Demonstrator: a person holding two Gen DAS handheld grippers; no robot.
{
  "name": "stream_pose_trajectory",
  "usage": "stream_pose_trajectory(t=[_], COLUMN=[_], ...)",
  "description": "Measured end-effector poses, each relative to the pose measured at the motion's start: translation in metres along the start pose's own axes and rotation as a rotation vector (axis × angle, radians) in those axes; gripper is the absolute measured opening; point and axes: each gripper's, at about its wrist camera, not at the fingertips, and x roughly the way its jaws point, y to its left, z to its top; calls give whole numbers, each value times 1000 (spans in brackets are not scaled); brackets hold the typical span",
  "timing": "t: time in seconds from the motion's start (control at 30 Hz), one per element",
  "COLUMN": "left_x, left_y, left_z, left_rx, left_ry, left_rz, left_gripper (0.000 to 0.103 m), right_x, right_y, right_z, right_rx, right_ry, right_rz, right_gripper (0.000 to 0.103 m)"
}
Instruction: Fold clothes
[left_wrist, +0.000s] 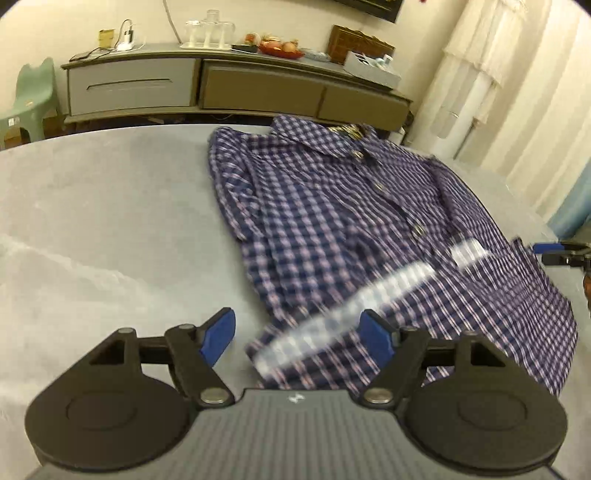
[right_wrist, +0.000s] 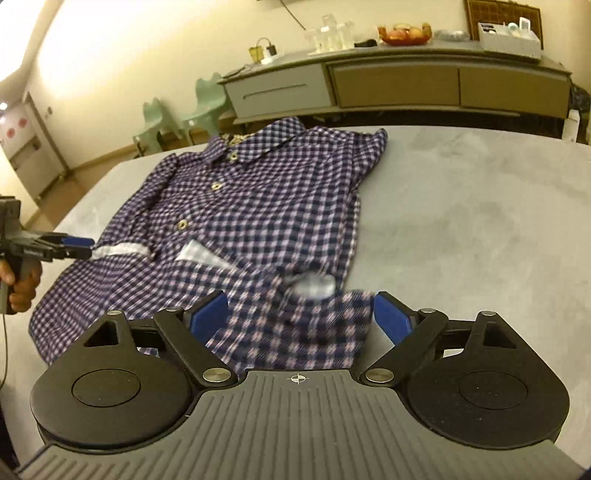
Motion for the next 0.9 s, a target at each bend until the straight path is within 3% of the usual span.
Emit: stream_pose_trajectory(t=[0.33,0.9], left_x=[-12,-2], left_y=[3,-9], left_z=[-12,-15], left_rx=[-97,-16], left_ry=[-33,-3], left_rz=[20,-7], left_gripper=[79,81], right_x=[-10,-1], right_y=[-2,3], right_z=[-11,-19], right_rx=[75,64], right_ry=[-19,20], right_rz=[-22,-47], right_gripper=[90,89])
